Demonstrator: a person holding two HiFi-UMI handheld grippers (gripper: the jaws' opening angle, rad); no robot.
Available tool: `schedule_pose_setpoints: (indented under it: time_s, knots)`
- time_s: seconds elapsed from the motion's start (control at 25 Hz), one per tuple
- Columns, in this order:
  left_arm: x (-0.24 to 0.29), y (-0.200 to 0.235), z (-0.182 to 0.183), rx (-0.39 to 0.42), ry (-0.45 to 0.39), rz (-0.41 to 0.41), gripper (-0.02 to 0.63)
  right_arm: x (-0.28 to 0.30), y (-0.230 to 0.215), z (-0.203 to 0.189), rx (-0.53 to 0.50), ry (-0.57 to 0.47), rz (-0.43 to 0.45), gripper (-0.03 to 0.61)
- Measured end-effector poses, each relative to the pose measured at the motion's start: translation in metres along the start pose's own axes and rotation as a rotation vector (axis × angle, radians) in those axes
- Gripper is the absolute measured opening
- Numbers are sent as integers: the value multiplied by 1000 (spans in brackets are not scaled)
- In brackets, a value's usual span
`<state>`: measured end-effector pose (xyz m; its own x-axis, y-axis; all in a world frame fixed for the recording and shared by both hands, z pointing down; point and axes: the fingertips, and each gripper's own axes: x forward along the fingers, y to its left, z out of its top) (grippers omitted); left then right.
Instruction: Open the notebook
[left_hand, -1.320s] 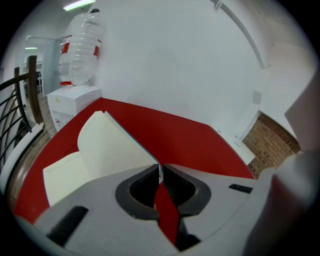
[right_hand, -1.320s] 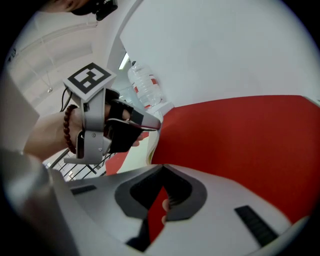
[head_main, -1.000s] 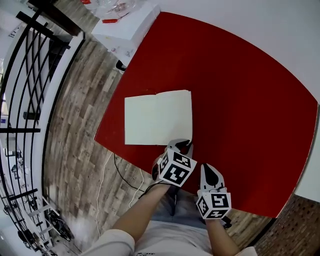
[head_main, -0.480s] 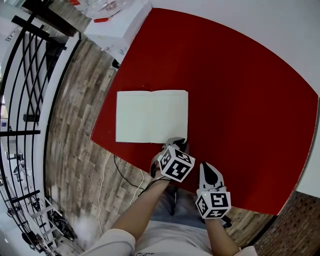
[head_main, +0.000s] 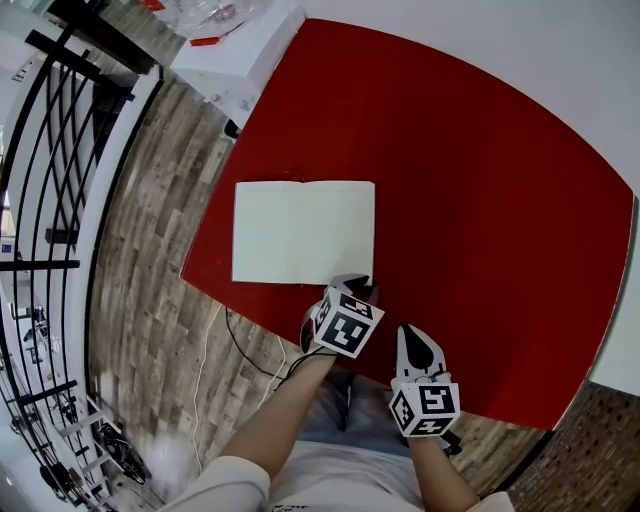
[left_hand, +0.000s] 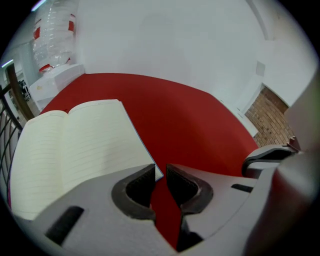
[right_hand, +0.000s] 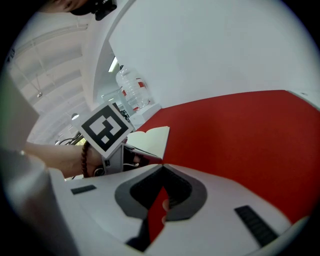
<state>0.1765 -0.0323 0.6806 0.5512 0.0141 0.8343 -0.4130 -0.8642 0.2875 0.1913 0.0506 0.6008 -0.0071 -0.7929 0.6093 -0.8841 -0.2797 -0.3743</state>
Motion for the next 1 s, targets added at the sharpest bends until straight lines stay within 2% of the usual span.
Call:
schedule_pose_setpoints:
  time_s: [0.08, 0.2, 0.24, 0.4, 0.56, 0.76, 0.92, 1.0]
  knots:
    - [-3, 3, 3, -10, -35, 19, 71, -1, 3, 3, -10, -7, 7, 6]
    - [-24, 6, 16, -7, -116, 49, 25, -2, 8, 12, -30, -26, 18, 6]
    - [-36, 6, 20, -19, -147, 47, 8, -3, 11, 15, -39, -30, 23, 6]
    - [-107, -2, 18, -99, -269, 41, 8, -12, 35, 30, -93, -29, 50, 6]
    - [-199, -8, 5, -120, -405, 142, 8, -39, 72, 68, -194, -31, 68, 6]
    - [-275, 0, -34, -179, -509, 295, 6, -67, 128, 91, -316, -47, 152, 6]
    - [-294, 4, -47, -248, -553, 326, 6, -76, 166, 91, -324, -45, 211, 6]
    - [-299, -3, -44, -250, -584, 319, 6, -83, 184, 90, -317, -50, 238, 6]
